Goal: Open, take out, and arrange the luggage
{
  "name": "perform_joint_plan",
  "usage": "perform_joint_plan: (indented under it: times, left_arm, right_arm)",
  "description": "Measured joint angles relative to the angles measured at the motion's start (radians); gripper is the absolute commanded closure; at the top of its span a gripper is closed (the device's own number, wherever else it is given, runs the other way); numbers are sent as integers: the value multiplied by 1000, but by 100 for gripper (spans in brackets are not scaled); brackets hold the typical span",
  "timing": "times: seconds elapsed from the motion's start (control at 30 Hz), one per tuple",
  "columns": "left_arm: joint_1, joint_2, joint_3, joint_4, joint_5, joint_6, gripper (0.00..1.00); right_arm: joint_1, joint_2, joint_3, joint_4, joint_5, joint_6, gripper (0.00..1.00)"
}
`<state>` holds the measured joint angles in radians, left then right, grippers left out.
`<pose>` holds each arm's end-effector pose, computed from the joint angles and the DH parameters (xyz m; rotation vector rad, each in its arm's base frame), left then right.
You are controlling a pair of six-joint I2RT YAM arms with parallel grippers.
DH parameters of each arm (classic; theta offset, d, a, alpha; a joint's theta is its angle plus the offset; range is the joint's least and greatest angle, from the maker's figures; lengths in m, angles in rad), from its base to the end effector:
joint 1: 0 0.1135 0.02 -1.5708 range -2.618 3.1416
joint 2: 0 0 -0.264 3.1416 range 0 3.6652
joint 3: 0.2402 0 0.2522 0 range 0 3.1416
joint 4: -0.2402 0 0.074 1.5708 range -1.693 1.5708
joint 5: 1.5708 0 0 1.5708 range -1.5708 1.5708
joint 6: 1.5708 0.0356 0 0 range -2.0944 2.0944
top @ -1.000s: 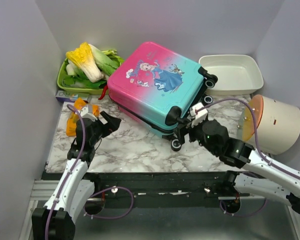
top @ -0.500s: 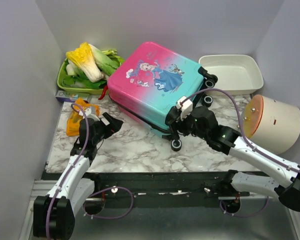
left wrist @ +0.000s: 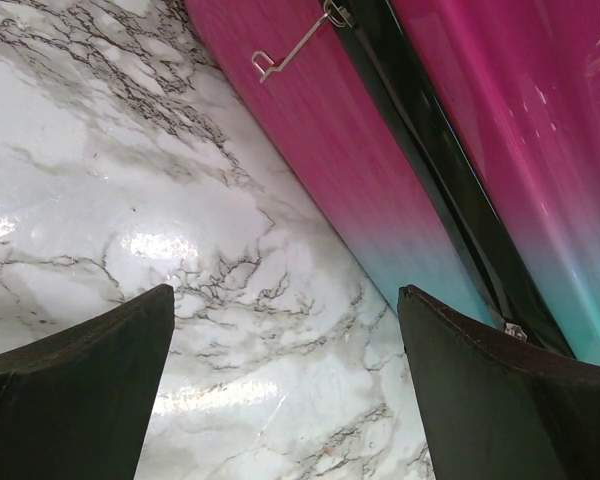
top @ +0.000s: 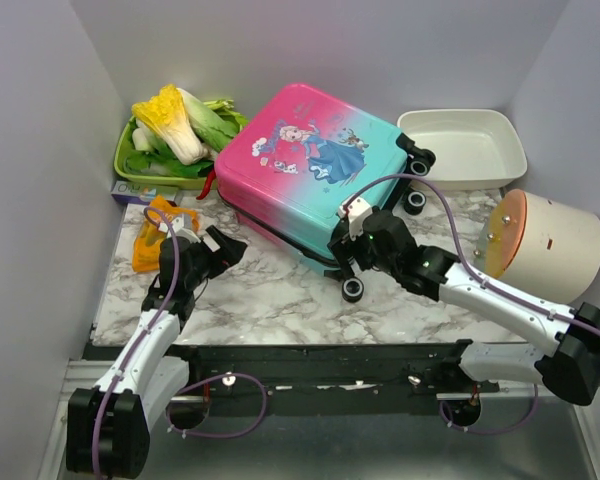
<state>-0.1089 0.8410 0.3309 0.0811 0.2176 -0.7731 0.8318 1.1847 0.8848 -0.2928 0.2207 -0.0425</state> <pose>0.1840 -0.0279 0.1978 -0.5379 2.0053 -0.7724 0.1826 0.1888 0.2823 -0.7960 2.0030 0.2202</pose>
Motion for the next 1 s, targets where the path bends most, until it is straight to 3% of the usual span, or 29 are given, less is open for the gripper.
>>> perform_joint_plan:
  times: [0.2,0.27,0.3,0.37,0.4,0.47,0.5,0.6,0.83,1.0]
  left_arm:
    - [0,1,0,-3,0,17,1]
    - [0,8,0,-2,0,23,1]
    - [0,13,1,-3,0,24,1]
    - [0,22,2,-3,0,25,1]
    - [0,26,2,-3,0,25,1]
    - [0,33,4,-3,1,24,1]
    - [0,37,5,-1,1,24,1]
    - [-13,65,22,8,2,19,1]
    - [-89,174,76,61,0,-5,1]
    - [-125,261,142,69,-19,-10,1]
  right_arm:
    - [3,2,-4,3,14,-11,0]
    - [0,-12,-19,18,3,-21,5]
    - [-5,-21,-30,31,-7,-27,15]
    - [-17,-39,-50,48,-39,-29,25]
    - [-21,-47,-57,51,-48,-27,38]
    - [-24,-63,-68,52,-75,-27,53]
    - [-32,-73,-75,53,-98,-16,70]
    - [-34,-95,-86,70,-130,6,99]
    - [-46,-151,-105,63,-301,36,99]
    - [35,-143,-100,82,-346,83,99]
